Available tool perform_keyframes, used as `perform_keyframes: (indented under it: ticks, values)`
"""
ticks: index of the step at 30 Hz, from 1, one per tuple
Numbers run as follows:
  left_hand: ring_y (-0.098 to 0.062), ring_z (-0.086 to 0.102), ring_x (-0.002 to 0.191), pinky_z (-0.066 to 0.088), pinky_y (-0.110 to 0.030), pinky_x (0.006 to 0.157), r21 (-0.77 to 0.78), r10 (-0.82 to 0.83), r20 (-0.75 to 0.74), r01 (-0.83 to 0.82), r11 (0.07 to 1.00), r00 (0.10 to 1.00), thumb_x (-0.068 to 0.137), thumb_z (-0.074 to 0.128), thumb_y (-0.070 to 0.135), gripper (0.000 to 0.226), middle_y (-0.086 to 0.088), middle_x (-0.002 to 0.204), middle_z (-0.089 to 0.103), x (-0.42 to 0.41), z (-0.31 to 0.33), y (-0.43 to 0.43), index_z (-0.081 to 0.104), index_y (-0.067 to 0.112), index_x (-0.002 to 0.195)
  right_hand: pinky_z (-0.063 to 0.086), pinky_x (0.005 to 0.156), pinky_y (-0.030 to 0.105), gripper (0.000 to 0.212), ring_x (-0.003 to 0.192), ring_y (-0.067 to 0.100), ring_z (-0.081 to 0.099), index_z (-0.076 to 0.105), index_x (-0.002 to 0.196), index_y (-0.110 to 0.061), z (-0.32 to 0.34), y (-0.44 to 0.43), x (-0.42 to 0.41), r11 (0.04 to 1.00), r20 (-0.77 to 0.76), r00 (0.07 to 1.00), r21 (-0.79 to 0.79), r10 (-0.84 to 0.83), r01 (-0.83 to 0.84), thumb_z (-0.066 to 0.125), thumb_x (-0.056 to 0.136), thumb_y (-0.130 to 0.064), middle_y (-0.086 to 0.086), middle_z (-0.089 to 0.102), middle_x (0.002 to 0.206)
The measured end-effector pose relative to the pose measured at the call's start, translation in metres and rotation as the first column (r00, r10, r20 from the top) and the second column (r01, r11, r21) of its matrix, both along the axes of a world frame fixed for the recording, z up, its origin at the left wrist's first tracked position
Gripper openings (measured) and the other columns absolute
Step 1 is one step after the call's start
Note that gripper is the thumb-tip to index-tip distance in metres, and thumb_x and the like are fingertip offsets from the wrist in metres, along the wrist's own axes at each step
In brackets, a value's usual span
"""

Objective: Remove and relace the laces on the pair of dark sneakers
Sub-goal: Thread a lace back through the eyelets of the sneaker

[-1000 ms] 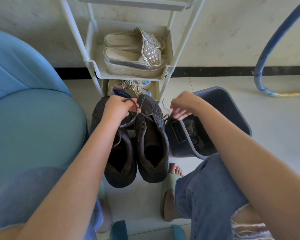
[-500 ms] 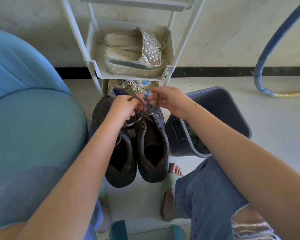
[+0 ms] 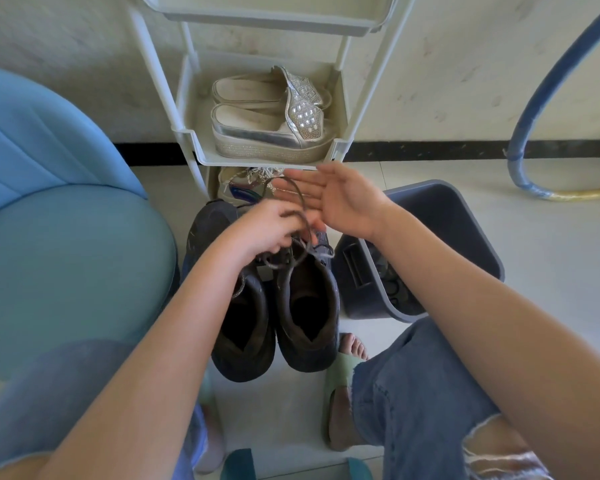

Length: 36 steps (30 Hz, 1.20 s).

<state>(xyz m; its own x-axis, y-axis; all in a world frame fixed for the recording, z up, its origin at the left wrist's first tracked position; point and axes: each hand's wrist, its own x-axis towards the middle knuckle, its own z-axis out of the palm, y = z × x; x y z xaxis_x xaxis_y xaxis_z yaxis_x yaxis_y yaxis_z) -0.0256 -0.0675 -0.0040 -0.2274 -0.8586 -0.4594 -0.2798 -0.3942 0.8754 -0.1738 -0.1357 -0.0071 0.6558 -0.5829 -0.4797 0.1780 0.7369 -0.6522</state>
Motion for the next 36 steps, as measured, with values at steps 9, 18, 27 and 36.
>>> perform_keyframes:
  ticks: [9,18,27,36]
  values:
    - [-0.009,0.034,0.052,0.024,-0.018,0.045,0.171,-0.112,0.28,0.066,0.983,0.953,0.087,0.064,0.037,0.022,-0.003,0.107,0.071,0.005,-0.001,0.003,0.074,0.022,0.098,0.027,0.034,0.013,0.023,0.038,0.002,0.03,0.056,0.105,-0.004,-0.002,-0.005,-0.006,0.987,-0.117,0.981,-0.048,-0.157,0.152,0.035,0.104,-0.015,-0.005,0.048,0.057]
    - [0.0,0.028,0.031,0.016,-0.011,0.029,0.397,0.603,-0.376,-0.466,0.791,0.703,0.099,0.047,0.025,0.022,0.002,0.058,0.052,0.002,0.002,-0.009,0.057,0.013,0.084,0.019,0.046,0.019,0.021,0.044,0.003,0.037,0.06,0.102,-0.007,0.019,0.003,-0.016,0.829,-0.19,0.885,-0.311,0.425,-0.465,0.041,0.099,-0.015,-0.002,0.056,0.066]
    - [-0.003,0.022,0.035,0.015,-0.014,0.034,0.199,0.654,-0.346,-0.629,0.752,0.673,0.093,0.055,0.007,0.011,-0.007,0.093,0.06,0.007,-0.007,-0.01,0.064,0.014,0.093,0.034,0.05,0.004,0.02,0.047,-0.005,0.046,0.069,0.098,-0.004,0.011,-0.002,-0.017,0.608,-0.714,0.641,-0.649,-0.281,-0.457,0.052,0.097,-0.013,-0.005,0.056,0.066]
    - [0.0,0.029,0.035,0.019,-0.012,0.035,0.074,0.658,-0.222,-0.66,0.748,0.72,0.095,0.056,0.024,0.017,-0.002,0.085,0.067,-0.001,-0.003,-0.004,0.068,0.012,0.095,0.035,0.092,0.027,0.029,0.101,0.016,0.042,0.072,0.094,-0.016,0.005,0.006,0.007,0.587,-0.789,0.405,-0.614,-0.462,-0.527,0.056,0.093,-0.04,0.003,0.055,0.11]
